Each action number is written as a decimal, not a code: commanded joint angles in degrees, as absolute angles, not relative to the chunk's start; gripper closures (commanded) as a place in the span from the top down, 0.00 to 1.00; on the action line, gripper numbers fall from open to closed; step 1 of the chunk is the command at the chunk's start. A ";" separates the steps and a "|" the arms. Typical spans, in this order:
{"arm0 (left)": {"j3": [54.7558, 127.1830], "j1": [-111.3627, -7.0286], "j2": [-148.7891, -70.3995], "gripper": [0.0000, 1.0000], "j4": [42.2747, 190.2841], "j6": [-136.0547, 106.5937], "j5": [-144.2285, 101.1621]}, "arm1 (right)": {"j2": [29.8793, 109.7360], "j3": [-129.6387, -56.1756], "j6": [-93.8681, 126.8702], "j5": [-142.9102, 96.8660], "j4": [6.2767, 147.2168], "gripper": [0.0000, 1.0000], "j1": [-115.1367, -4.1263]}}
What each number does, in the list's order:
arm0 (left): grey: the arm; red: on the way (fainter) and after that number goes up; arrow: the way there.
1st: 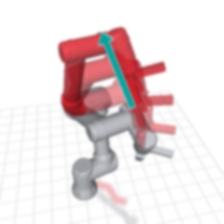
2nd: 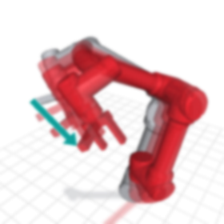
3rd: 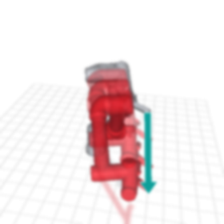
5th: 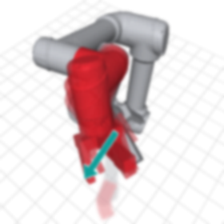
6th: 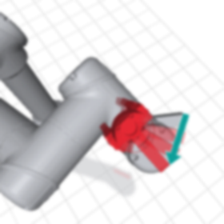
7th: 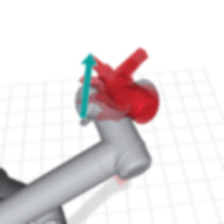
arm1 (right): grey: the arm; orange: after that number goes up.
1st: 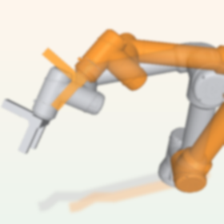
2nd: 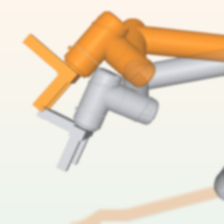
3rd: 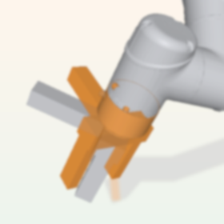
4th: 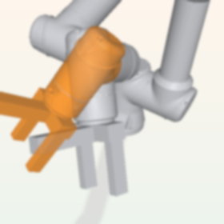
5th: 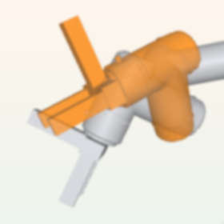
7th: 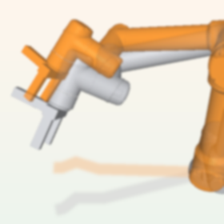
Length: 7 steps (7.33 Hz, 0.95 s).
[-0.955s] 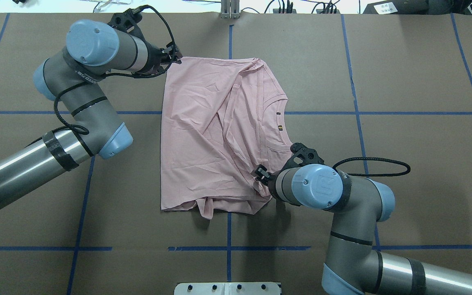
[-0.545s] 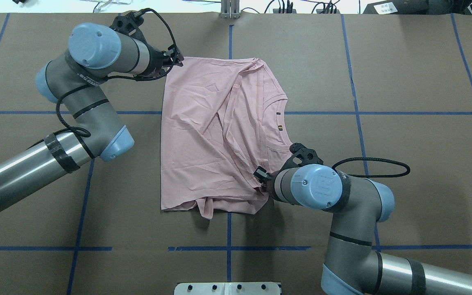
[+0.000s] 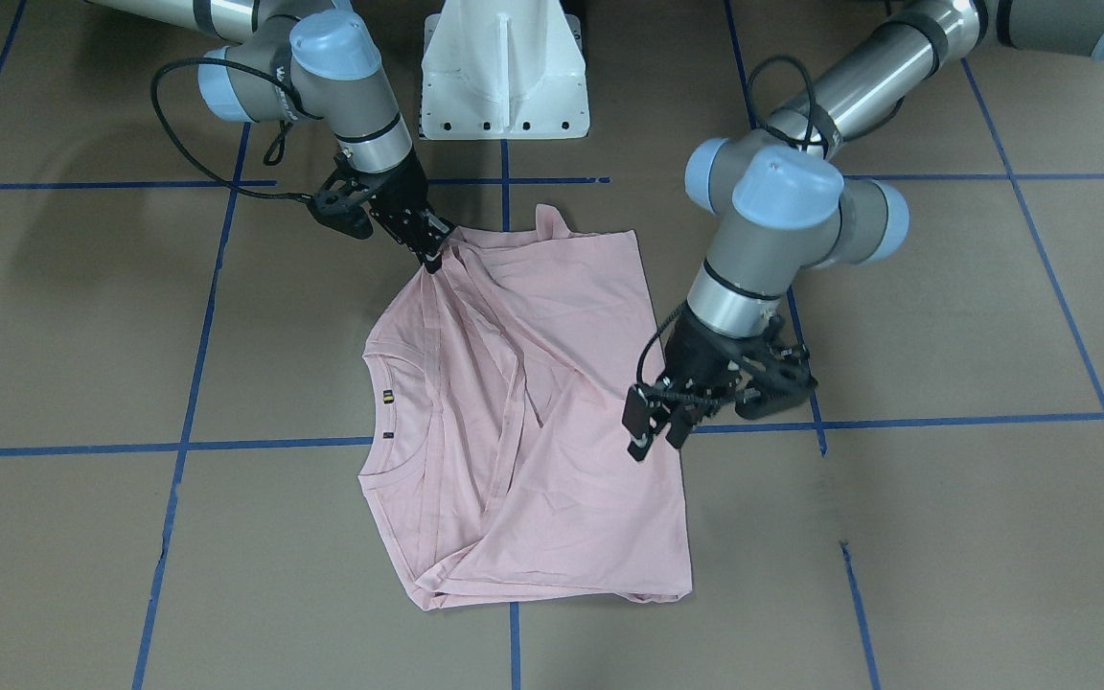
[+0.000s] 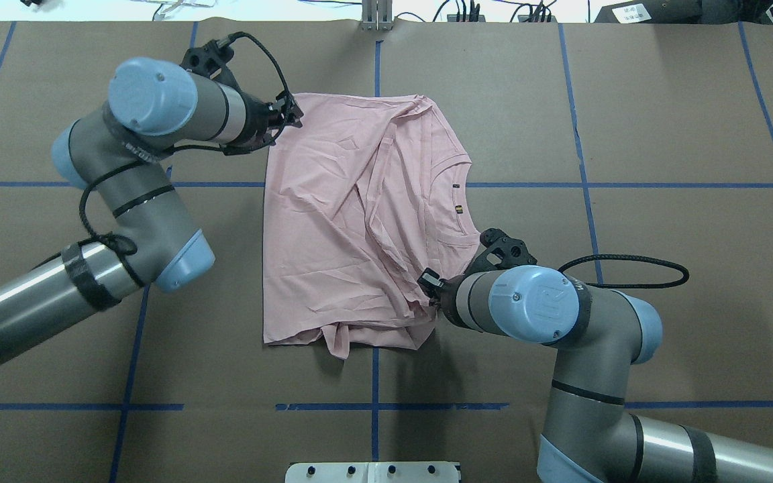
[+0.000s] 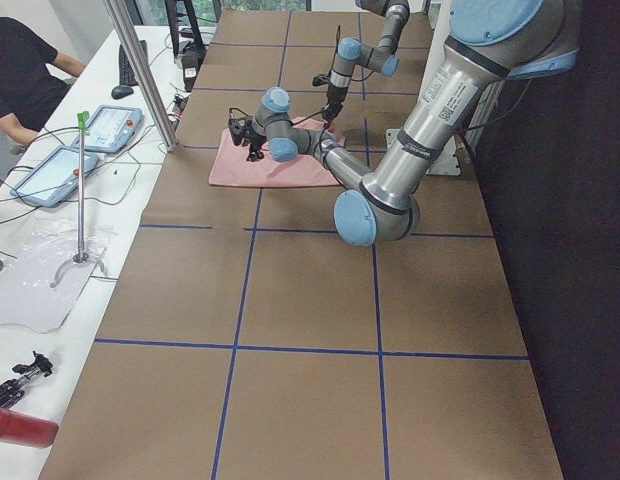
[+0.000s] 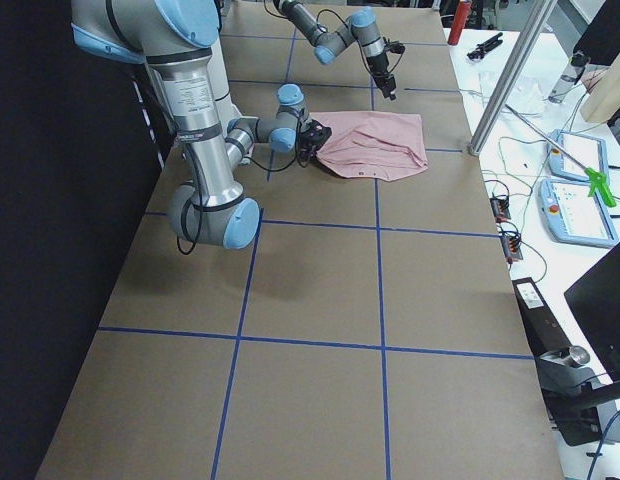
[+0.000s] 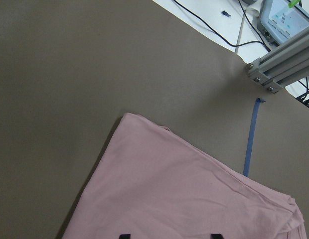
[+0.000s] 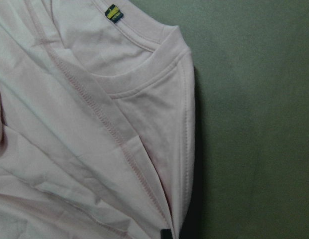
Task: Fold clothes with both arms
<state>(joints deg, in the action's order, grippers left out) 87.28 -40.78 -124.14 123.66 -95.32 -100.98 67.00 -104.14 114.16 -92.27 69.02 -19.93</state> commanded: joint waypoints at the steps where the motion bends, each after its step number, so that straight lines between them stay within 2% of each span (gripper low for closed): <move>1: 106.02 -30.81 -114.12 0.62 113.07 -104.01 -96.37 | 67.85 -106.08 114.26 -91.94 68.99 0.00 -19.60; 2: 108.08 -26.67 -111.04 0.64 112.42 -109.20 -95.55 | 67.94 -106.17 114.26 -91.93 68.99 0.00 -19.51; 4: 107.76 -21.30 -109.26 0.66 112.06 -115.38 -93.88 | 67.94 -106.17 114.26 -91.93 68.99 0.00 -19.51; 7: 106.17 -19.78 -108.90 0.66 111.97 -116.02 -92.81 | 67.94 -106.26 114.17 -91.93 68.99 0.00 -19.51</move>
<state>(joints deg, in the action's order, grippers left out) 106.61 -20.26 -109.10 112.00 -115.81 -93.03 67.88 -106.24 114.20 -91.93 68.99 -19.52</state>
